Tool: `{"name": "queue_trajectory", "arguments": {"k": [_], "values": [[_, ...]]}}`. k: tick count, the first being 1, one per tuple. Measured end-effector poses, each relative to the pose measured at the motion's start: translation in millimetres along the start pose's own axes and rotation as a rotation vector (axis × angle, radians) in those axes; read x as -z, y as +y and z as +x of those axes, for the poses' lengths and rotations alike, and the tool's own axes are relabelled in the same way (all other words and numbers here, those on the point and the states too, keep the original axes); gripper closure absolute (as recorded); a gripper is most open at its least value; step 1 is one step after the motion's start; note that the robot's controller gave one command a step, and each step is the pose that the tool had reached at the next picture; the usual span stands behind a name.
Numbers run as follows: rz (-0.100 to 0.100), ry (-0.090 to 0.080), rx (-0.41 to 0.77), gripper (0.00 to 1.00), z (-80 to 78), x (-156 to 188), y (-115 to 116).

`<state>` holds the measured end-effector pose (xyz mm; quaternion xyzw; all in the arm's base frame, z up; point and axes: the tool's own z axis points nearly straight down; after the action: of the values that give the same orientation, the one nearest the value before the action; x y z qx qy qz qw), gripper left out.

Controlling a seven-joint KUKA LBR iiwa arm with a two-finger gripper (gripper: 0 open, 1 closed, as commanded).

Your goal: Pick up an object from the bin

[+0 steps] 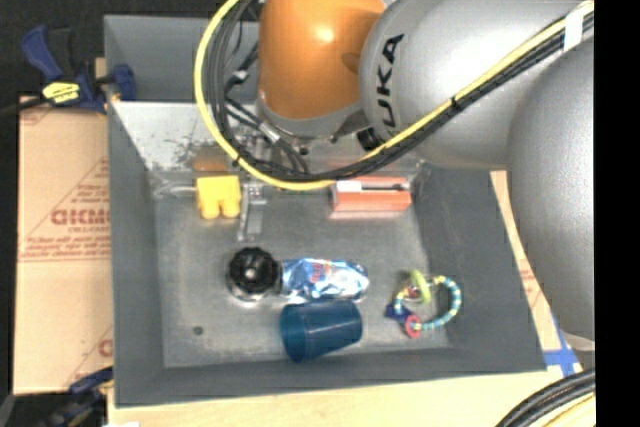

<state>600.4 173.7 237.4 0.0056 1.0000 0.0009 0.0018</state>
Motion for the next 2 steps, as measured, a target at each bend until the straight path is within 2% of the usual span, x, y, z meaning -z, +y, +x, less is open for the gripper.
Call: {"name": "queue_trajectory", "arguments": {"k": [1, 2], "values": [[0.0, 0.0, 0.0, 0.0, 0.0, 0.0, 0.0], [0.0, 0.001, -0.093, 0.0, 22.2, -45.8, -17.4]]}}
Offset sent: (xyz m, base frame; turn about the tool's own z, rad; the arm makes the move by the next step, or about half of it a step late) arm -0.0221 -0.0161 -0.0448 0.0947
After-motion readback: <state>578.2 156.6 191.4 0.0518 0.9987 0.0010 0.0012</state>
